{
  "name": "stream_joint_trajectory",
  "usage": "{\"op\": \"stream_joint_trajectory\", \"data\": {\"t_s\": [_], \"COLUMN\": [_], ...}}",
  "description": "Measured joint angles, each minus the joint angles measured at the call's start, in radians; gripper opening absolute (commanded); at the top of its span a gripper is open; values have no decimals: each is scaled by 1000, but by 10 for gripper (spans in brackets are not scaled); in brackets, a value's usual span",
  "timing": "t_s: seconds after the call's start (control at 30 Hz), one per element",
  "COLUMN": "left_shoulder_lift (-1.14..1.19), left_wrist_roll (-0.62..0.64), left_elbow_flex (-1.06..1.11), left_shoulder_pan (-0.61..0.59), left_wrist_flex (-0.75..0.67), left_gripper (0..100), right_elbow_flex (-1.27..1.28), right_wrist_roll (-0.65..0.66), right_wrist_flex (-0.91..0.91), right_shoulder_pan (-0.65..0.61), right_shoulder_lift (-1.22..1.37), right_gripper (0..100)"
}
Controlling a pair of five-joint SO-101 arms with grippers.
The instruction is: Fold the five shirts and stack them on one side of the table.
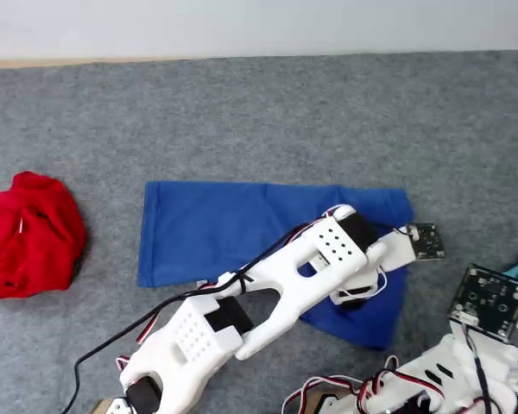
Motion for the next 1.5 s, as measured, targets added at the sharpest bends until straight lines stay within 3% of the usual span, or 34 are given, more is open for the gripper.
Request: {"op": "stream_joint_trajectory", "data": {"t_s": [1.13, 1.5], "left_shoulder_lift": [0, 0], "left_wrist_roll": [0, -3], "left_elbow_flex": [31, 25], "left_shoulder_pan": [-63, -51], "left_wrist_flex": [109, -46], "left_gripper": [140, 141], "right_elbow_flex": [0, 0], "right_wrist_roll": [3, 3], "right_wrist_flex": [0, 0], "right_shoulder_pan": [-84, -84], "right_shoulder_lift": [0, 0], "right_gripper": [10, 10]}}
